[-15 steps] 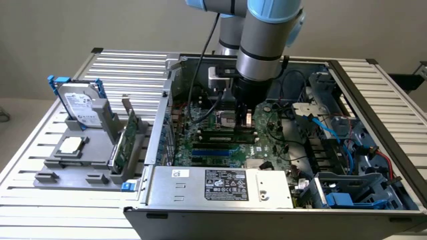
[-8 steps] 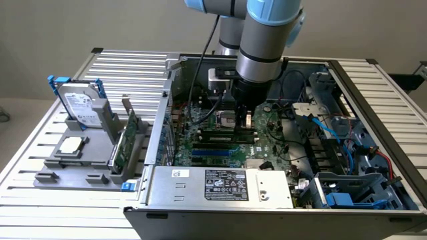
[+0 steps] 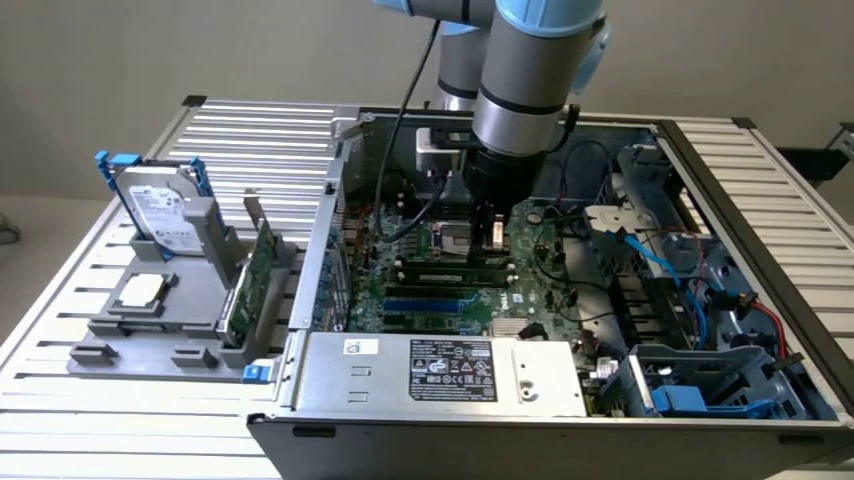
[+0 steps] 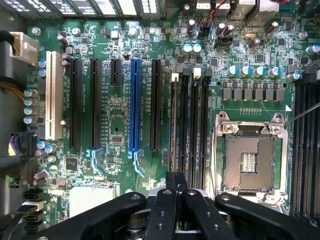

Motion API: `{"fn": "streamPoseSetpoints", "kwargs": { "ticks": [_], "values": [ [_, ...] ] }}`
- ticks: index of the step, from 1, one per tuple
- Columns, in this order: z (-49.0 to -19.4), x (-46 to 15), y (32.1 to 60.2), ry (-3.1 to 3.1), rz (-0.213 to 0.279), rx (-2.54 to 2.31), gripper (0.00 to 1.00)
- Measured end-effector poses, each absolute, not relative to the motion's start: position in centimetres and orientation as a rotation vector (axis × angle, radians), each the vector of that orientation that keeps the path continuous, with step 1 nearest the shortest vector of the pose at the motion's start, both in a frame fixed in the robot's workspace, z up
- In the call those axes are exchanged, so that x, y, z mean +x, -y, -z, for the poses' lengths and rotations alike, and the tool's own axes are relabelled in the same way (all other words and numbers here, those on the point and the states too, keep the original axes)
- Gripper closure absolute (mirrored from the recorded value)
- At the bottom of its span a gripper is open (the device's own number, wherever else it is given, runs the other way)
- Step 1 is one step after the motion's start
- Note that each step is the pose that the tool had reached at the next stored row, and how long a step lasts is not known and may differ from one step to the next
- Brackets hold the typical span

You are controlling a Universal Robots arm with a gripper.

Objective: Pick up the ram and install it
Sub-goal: 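Press down the ram until it locks into place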

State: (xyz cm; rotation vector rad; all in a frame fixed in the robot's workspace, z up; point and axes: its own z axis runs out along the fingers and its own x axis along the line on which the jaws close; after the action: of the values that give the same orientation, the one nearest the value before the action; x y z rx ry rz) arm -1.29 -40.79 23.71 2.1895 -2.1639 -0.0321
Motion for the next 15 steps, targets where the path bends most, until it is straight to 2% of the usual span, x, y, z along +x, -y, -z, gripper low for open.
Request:
{"fn": "streamPoseSetpoints", "kwargs": {
  "ticks": [15],
  "values": [
    [-24.4, -2.8, 40.8, 2.164, 0.033, 2.189, 0.89]
  ]
}}
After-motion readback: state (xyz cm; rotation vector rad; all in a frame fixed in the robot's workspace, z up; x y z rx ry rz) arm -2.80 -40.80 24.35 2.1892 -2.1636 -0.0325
